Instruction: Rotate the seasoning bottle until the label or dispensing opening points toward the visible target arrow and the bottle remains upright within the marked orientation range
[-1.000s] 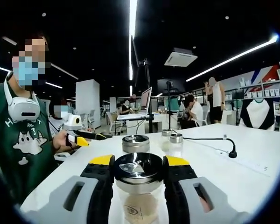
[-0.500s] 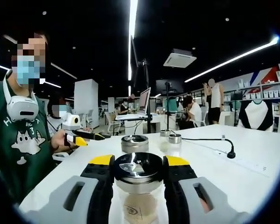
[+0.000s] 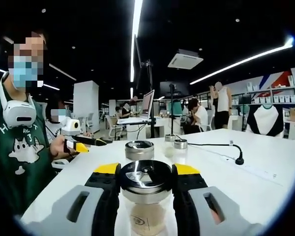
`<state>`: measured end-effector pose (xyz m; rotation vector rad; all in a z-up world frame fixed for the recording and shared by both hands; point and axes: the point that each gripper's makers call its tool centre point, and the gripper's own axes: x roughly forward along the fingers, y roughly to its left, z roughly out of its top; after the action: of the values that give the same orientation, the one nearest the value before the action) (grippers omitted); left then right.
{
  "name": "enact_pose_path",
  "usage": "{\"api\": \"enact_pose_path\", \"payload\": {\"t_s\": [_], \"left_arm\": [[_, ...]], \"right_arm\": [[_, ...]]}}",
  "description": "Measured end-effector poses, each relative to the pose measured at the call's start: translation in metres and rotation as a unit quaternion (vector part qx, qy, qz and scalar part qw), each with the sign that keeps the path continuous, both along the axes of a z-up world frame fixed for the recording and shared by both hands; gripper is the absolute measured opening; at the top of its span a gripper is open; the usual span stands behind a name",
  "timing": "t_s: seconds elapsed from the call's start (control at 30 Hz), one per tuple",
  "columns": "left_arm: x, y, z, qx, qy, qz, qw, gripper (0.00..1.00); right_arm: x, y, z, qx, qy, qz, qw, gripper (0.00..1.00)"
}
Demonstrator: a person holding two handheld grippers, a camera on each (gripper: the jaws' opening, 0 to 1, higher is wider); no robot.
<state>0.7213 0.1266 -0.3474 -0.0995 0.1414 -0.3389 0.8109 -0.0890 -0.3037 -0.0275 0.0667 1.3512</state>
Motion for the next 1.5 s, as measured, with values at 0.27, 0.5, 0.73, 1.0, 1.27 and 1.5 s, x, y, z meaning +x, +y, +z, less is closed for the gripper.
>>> {"api": "enact_pose_path", "payload": {"t_s": [0.27, 0.5, 0.73, 1.0, 1.27, 1.5], "left_arm": [[-0.001, -0.001, 0.001, -0.001, 0.0, -0.001, 1.0, 0.85], [-0.001, -0.001, 0.002, -0.001, -0.001, 0.0, 1.0, 0.85], [-0.002, -0.002, 0.001, -0.001, -0.001, -0.001, 1.0, 0.84], [-0.002, -0.002, 0.002, -0.003, -0.002, -0.002, 1.0, 0.84], [-0.002, -0.001, 0.003, -0.003, -0.003, -0.001, 1.0, 0.84], [-0.003, -0.002, 0.003, -0.003, -0.004, -0.002, 1.0, 0.84]], "right_arm": [[-0.001, 0.0, -0.001, -0.003, -0.002, -0.021, 0.9998, 0.4], [-0.003, 0.001, -0.001, -0.009, -0.005, -0.04, 0.9992, 0.39], [0.007, -0.006, 0.0, -0.003, -0.005, -0.055, 0.9984, 0.39], [0.013, -0.009, 0.0, -0.009, -0.006, -0.072, 0.9974, 0.39], [0.018, -0.013, 0.001, -0.005, -0.006, -0.087, 0.9962, 0.4], [0.026, -0.018, 0.001, -0.012, -0.003, -0.103, 0.9946, 0.39]]}}
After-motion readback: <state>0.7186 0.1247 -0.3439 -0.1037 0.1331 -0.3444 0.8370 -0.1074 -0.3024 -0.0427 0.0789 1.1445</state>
